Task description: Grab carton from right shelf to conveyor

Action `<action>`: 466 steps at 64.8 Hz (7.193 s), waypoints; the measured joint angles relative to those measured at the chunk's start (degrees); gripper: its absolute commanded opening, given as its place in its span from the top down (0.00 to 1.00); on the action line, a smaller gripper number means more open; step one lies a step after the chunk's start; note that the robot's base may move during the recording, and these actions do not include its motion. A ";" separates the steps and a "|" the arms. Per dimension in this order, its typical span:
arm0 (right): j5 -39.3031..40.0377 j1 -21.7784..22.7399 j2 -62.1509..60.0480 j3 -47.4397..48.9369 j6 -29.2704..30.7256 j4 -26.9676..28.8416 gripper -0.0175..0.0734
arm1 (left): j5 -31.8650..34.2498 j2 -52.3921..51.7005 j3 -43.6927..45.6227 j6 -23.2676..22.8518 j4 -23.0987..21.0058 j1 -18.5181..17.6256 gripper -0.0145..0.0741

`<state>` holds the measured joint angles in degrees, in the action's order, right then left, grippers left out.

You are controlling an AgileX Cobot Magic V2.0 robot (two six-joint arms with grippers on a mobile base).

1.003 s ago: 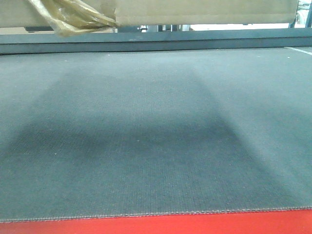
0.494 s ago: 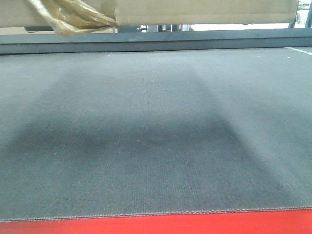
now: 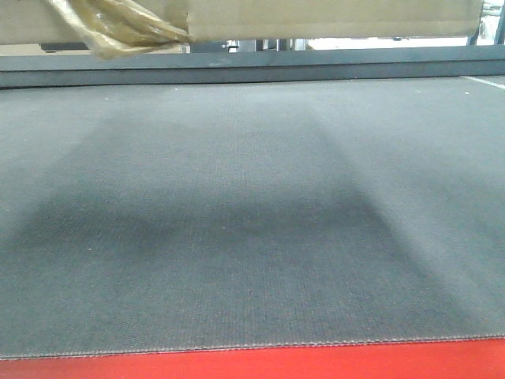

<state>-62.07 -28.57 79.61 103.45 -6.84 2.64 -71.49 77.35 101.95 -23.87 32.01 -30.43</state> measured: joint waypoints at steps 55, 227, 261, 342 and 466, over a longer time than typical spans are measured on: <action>0.72 5.49 20.28 0.00 1.79 -1.91 0.88 | 7.56 20.34 0.05 0.44 -4.82 4.54 0.81; 38.92 14.15 -77.18 -80.58 0.76 -6.29 0.88 | 47.92 -74.53 -76.17 4.15 -14.94 20.26 0.84; 38.96 14.15 -77.28 -80.58 0.76 -6.29 0.88 | 47.92 -74.53 -76.20 4.15 -14.94 20.26 0.84; 39.17 14.15 -77.28 -80.58 0.76 -6.29 0.88 | 70.36 -77.10 -102.07 17.81 -26.68 35.11 0.85; 57.87 25.87 -79.37 -103.45 13.36 1.73 0.88 | 70.48 -77.10 -102.07 17.92 -26.68 35.11 0.85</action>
<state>-4.20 -2.70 0.24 0.00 6.52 4.36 -1.02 0.25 -0.12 -5.95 5.33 4.68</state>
